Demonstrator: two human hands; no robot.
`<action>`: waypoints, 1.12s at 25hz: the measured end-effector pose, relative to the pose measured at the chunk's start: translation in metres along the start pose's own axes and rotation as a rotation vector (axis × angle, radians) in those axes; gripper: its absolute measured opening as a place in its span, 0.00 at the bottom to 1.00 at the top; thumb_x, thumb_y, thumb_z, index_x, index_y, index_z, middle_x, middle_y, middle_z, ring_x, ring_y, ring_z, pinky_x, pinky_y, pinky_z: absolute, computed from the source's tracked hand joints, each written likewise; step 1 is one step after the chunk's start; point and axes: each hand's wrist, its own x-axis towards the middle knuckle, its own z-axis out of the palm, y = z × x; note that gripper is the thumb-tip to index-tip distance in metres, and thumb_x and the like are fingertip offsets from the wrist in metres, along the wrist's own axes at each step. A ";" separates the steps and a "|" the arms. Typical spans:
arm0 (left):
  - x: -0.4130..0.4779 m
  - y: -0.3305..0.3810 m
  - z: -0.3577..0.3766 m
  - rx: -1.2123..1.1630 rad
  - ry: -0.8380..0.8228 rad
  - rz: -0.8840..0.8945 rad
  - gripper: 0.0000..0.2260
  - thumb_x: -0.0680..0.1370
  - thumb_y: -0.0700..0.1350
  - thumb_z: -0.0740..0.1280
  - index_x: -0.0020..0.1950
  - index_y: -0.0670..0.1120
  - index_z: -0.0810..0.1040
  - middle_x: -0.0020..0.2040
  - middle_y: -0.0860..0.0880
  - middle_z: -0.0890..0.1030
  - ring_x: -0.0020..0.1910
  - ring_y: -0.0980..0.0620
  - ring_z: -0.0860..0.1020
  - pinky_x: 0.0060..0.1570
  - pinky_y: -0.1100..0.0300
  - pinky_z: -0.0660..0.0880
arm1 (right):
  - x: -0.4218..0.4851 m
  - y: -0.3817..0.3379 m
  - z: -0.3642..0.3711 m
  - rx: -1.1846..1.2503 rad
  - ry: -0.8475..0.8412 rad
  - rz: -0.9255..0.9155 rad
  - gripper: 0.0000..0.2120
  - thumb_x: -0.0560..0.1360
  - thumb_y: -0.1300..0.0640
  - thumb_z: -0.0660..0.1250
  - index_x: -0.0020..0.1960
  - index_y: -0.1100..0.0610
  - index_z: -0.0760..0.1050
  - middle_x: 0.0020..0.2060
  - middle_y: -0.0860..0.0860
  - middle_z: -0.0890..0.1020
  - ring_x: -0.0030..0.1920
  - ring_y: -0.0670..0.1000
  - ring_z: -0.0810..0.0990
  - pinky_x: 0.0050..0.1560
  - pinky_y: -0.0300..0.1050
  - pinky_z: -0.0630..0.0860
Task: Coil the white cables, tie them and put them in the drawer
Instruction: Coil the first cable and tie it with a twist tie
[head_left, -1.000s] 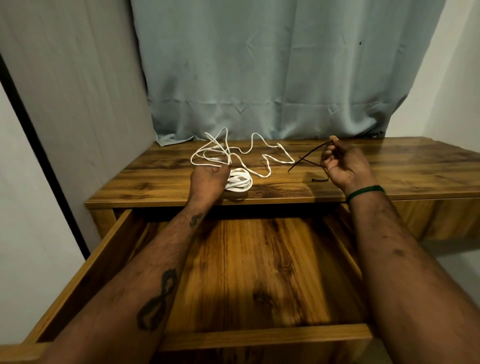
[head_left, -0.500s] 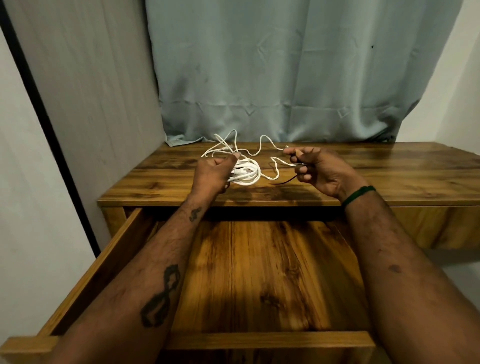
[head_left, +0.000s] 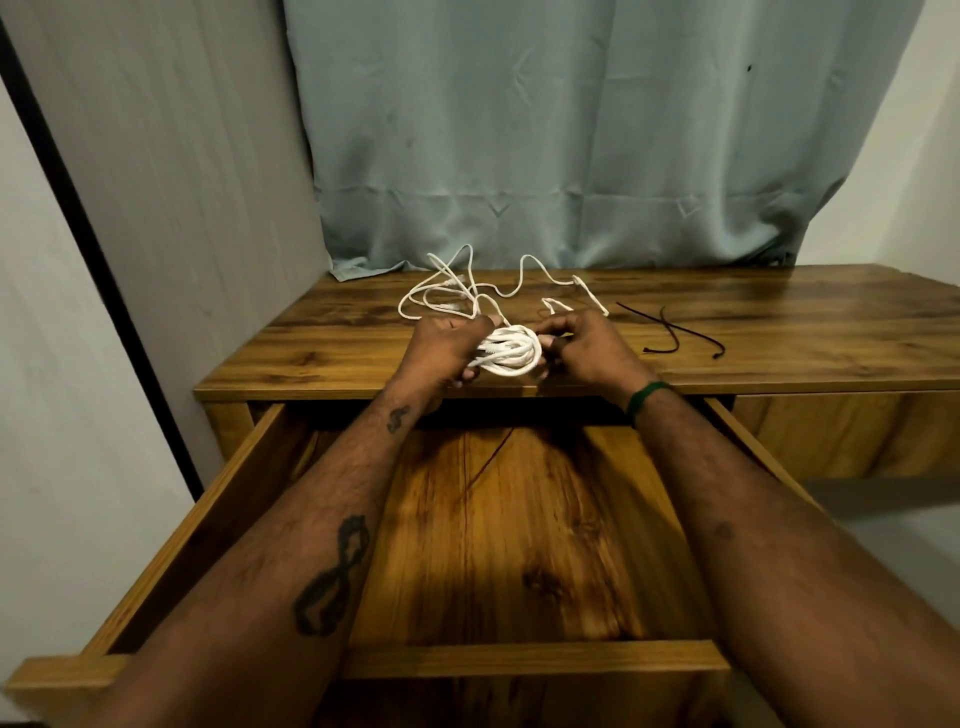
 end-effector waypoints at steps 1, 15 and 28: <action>-0.001 -0.002 0.002 0.032 -0.024 0.009 0.17 0.77 0.51 0.73 0.37 0.38 0.80 0.22 0.48 0.73 0.17 0.55 0.66 0.21 0.68 0.59 | 0.000 0.002 0.006 -0.038 0.019 -0.054 0.08 0.79 0.66 0.67 0.53 0.62 0.83 0.44 0.58 0.86 0.40 0.48 0.82 0.47 0.43 0.80; -0.006 -0.009 -0.001 0.296 -0.199 -0.014 0.12 0.79 0.46 0.71 0.38 0.42 0.80 0.23 0.49 0.68 0.18 0.53 0.66 0.19 0.68 0.59 | -0.010 -0.013 0.032 0.005 0.072 -0.279 0.07 0.75 0.72 0.69 0.50 0.66 0.84 0.43 0.53 0.85 0.36 0.31 0.79 0.42 0.26 0.74; 0.014 -0.011 -0.025 0.326 0.112 0.077 0.21 0.80 0.48 0.69 0.27 0.45 0.76 0.18 0.52 0.73 0.16 0.56 0.69 0.21 0.67 0.64 | -0.005 -0.006 0.031 0.384 -0.073 0.185 0.22 0.82 0.43 0.60 0.59 0.62 0.77 0.41 0.54 0.85 0.37 0.50 0.81 0.44 0.48 0.77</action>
